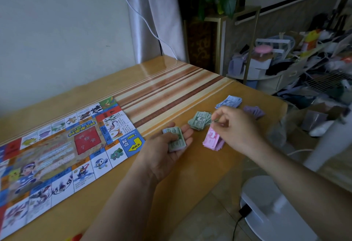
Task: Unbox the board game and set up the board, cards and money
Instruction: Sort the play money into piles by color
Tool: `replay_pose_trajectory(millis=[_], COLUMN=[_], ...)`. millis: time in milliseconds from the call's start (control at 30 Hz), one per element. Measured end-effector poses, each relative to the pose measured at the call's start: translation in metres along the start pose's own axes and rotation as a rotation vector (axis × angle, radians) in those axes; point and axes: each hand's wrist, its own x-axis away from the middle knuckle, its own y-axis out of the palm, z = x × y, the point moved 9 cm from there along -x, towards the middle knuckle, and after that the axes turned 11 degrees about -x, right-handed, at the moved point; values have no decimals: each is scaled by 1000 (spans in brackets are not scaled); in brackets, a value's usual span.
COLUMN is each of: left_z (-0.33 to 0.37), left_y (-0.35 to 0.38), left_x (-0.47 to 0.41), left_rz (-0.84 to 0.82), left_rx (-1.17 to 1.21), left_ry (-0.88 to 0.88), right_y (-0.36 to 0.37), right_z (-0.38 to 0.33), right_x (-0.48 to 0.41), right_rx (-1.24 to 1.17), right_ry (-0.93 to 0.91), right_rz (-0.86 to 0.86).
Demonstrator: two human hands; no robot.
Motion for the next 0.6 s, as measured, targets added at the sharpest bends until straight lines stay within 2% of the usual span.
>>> replay_pose_trajectory(millis=[100, 167, 267, 367, 467, 600], left_z=[-5, -6, -5, -3, -1, -3], left_y=[2, 4, 10, 16, 18, 8], left_x=[1, 2, 4, 5, 6, 6], left_rz=[-9, -35, -101, -120, -106, -41], left_rx=[-7, -60, -178, -332, -396, -202], left_ry=[-1, 16, 40, 76, 103, 26], right_y=[3, -2, -9, 14, 30, 24], right_z=[0, -5, -22, -30, -35, -29], right_x=[13, 13, 8, 2, 3, -12], right_rx=[271, 313, 40, -267, -267, -240], right_ry=[-88, -134, -170, 3, 52, 53], right_rz=[59, 105, 110, -172, -317, -256])
